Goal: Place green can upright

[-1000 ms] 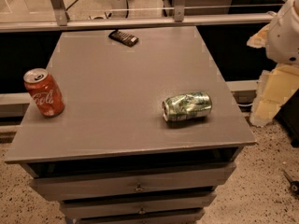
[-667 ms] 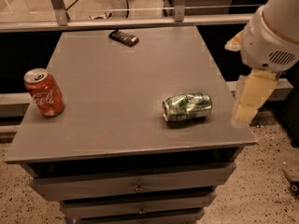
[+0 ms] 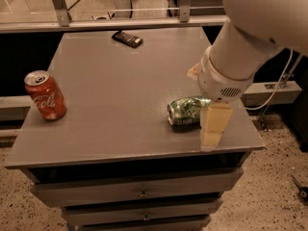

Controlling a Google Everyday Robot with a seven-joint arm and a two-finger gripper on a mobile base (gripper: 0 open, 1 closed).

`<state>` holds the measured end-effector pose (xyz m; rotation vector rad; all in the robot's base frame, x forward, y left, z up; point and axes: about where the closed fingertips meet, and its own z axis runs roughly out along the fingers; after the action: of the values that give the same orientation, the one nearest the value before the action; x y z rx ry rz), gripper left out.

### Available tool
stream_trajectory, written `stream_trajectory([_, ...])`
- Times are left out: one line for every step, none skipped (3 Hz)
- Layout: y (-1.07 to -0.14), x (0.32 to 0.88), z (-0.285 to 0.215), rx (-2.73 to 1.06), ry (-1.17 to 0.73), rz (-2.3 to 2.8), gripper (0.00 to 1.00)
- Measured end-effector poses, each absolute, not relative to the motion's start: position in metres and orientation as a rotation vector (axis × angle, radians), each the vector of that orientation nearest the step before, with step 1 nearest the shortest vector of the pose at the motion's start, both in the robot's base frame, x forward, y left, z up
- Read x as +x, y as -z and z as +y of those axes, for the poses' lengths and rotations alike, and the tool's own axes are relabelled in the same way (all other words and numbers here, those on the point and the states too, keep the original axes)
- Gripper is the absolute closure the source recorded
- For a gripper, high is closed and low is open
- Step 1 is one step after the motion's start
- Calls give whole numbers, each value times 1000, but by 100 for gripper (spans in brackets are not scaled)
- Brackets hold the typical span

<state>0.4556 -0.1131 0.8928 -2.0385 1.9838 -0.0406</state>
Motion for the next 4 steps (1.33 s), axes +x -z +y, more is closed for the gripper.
stream_trajectory([-859,462,-94,-2105,23,1921,0])
stream_trajectory([-837,471,-79,-2142,22,1882,0])
stream_trajectory([-826,484,-69,-2174,40,1867,0])
stream_trajectory([-824,498,-64,-2199,73,1883,18])
